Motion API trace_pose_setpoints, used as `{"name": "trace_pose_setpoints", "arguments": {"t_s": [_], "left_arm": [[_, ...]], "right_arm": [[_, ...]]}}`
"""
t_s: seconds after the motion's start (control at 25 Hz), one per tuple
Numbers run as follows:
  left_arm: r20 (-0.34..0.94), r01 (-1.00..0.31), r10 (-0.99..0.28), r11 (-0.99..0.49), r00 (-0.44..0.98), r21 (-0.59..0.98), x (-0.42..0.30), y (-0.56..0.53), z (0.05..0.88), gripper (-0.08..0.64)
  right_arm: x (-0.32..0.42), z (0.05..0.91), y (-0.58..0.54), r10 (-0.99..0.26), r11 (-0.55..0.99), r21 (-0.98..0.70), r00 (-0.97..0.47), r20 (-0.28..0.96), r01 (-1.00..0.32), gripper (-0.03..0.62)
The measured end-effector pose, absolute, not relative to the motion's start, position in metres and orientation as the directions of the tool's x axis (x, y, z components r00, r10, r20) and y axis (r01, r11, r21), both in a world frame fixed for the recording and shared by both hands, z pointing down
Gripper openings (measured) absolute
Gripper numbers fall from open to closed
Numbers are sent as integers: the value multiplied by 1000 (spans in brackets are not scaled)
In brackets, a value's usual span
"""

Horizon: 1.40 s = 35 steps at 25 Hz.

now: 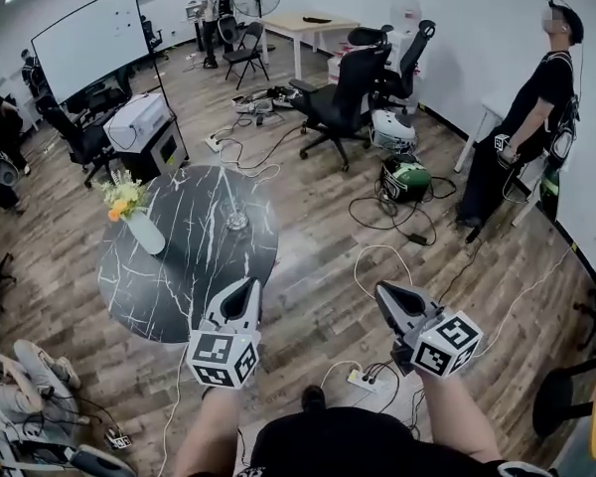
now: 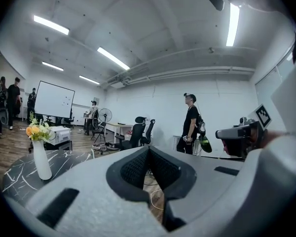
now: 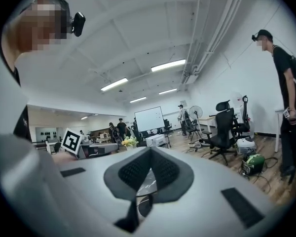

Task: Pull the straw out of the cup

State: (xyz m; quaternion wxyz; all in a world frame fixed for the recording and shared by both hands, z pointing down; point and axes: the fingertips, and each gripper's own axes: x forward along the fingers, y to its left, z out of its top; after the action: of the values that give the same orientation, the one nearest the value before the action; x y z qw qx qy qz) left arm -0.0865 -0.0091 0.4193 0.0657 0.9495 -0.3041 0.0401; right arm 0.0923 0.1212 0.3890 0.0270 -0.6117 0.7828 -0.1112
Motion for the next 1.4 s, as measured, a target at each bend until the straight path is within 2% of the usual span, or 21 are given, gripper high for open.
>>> {"name": "trace_pose_setpoints", "arguments": {"t_s": [0.68, 1.4], "left_arm": [[124, -640, -628, -759, 768, 120, -80, -103, 426, 8], [246, -765, -726, -626, 642, 149, 47, -290, 462, 8]], "right_arm": [[113, 391, 14, -937, 310, -209, -336, 98, -927, 6], [252, 424, -223, -843, 469, -301, -522, 128, -830, 6]]}}
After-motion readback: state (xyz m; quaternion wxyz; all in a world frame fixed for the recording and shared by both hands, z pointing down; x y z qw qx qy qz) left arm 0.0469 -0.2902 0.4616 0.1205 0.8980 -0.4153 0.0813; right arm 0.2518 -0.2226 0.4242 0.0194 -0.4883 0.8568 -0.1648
